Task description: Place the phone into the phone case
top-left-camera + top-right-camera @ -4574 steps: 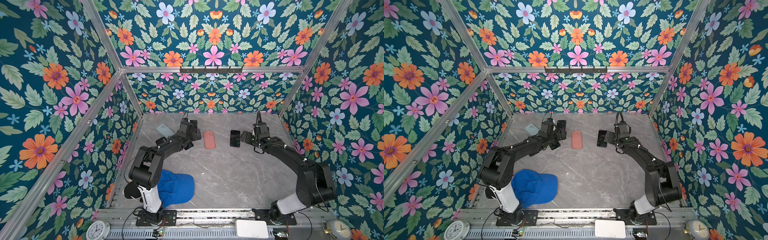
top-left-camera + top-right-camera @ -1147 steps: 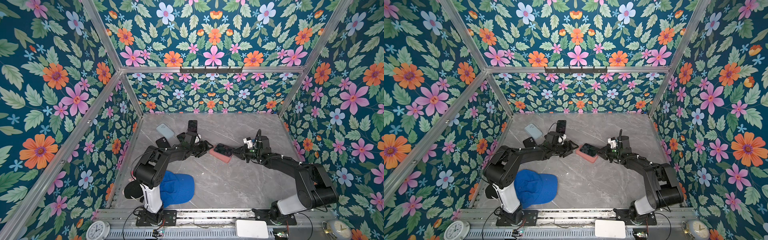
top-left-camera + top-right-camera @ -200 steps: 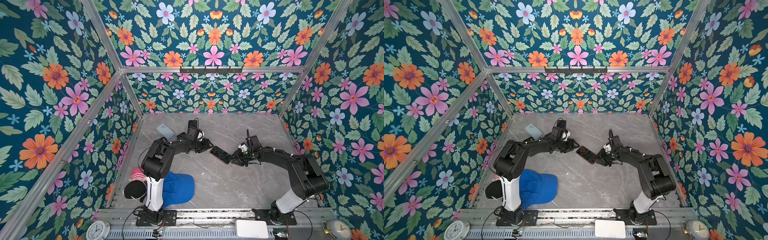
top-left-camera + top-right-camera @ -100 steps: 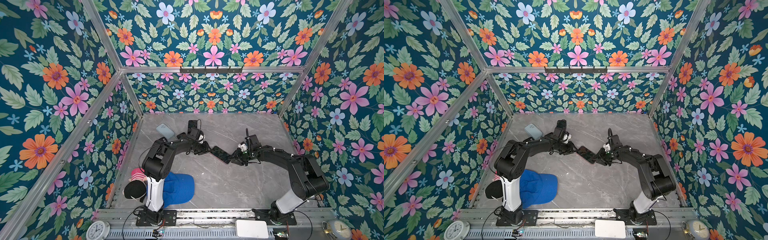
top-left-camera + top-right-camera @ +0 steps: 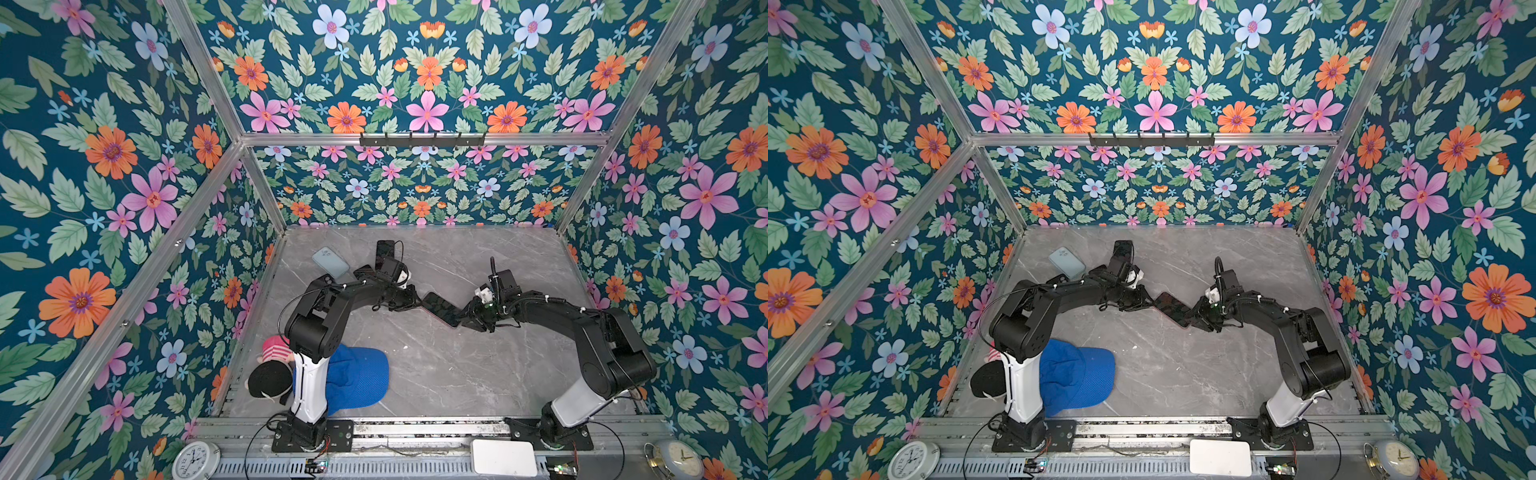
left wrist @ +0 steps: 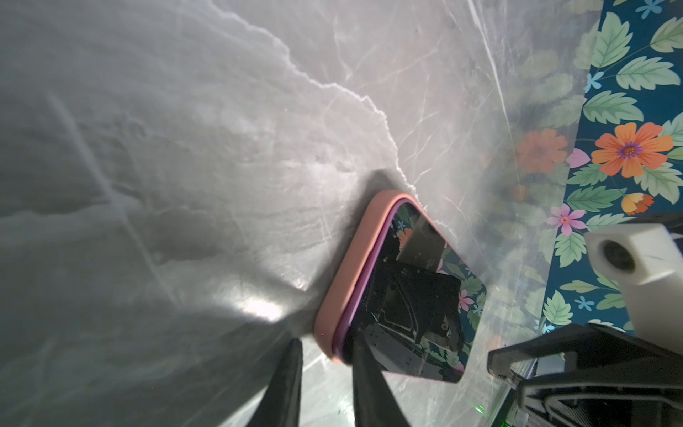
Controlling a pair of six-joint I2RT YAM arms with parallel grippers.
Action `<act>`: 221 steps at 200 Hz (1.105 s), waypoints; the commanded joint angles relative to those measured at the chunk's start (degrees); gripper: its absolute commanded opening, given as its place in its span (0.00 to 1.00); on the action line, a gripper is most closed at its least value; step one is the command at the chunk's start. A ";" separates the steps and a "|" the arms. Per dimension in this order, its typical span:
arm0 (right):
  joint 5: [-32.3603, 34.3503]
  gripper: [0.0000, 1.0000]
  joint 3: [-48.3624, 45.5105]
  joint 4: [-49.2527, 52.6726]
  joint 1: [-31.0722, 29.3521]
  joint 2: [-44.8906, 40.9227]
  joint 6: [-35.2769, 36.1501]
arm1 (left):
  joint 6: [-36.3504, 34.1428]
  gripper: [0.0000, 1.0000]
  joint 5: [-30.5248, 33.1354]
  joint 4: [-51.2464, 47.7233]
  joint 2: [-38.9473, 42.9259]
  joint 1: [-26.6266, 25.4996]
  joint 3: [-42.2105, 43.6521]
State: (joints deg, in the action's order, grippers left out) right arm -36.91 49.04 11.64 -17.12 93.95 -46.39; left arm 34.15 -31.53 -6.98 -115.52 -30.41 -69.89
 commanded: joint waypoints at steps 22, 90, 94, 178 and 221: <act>0.77 0.35 0.62 -0.17 -0.18 0.33 -0.09 | -1.37 0.23 2.99 -3.76 -1.09 -0.24 0.44; 0.79 0.35 1.56 -0.29 -0.75 0.53 -0.22 | -1.81 0.17 4.18 -4.44 -1.39 -0.52 0.23; 0.78 0.35 1.65 -0.13 -0.75 0.59 -0.26 | -1.81 0.17 4.22 -4.60 -1.37 -0.52 0.19; 6.62 0.35 3.57 6.44 -0.93 -0.06 5.08 | -4.86 0.38 8.33 -10.07 0.15 -0.49 -5.06; 11.15 0.35 5.87 9.72 -0.94 -0.33 8.59 | -6.44 0.56 8.33 -11.39 -3.36 -0.83 -11.74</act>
State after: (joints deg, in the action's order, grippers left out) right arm -29.17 54.15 18.22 -18.00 93.47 -40.75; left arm 29.85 -24.32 -15.62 -116.86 -30.94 -78.37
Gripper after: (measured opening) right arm 0.348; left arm 0.527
